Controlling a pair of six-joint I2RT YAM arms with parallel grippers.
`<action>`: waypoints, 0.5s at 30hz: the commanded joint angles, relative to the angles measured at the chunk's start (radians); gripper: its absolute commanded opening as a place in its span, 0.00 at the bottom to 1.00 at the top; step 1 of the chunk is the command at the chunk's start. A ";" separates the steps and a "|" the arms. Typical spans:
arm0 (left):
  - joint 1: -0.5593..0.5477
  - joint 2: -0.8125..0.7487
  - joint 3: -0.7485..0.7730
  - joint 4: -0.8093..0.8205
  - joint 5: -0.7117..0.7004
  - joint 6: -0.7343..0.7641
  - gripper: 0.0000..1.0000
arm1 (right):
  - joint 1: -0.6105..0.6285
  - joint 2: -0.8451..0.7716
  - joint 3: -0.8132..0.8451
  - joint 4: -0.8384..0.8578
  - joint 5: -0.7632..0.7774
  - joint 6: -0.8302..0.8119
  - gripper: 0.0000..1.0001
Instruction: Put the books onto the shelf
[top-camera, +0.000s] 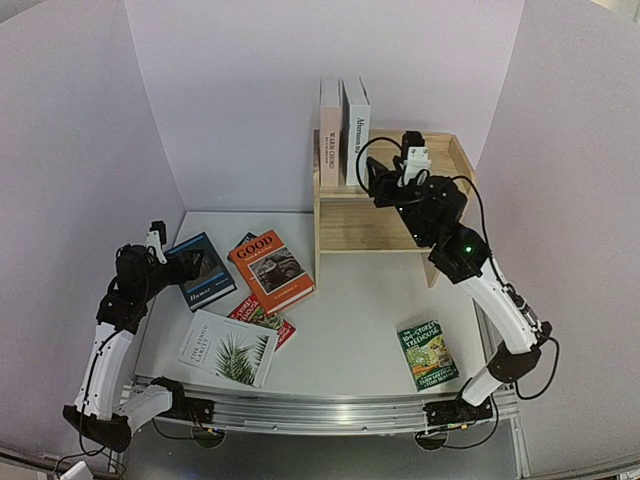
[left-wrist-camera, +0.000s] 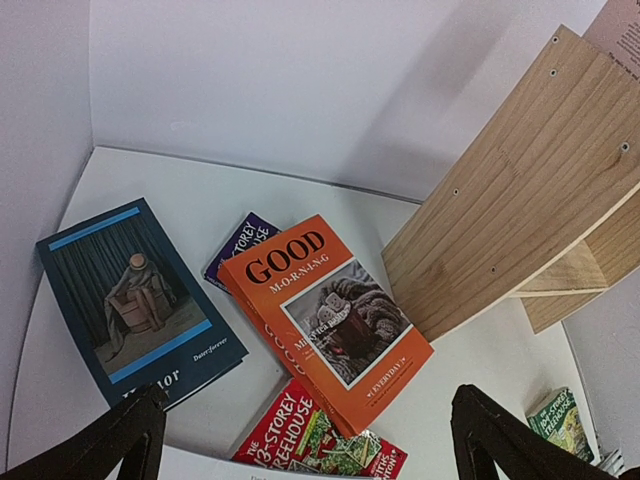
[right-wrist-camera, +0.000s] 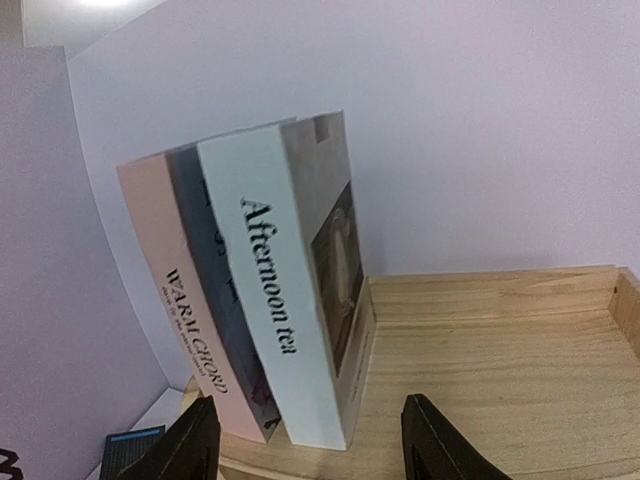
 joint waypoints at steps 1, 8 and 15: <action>0.005 0.015 0.003 0.041 0.028 0.000 1.00 | -0.099 -0.003 0.059 -0.035 -0.004 0.010 0.59; 0.004 0.006 0.013 0.040 0.035 0.008 1.00 | -0.350 0.163 0.243 -0.079 -0.358 0.280 0.57; 0.003 -0.011 0.020 0.031 0.050 0.009 1.00 | -0.394 0.374 0.454 -0.077 -0.520 0.408 0.56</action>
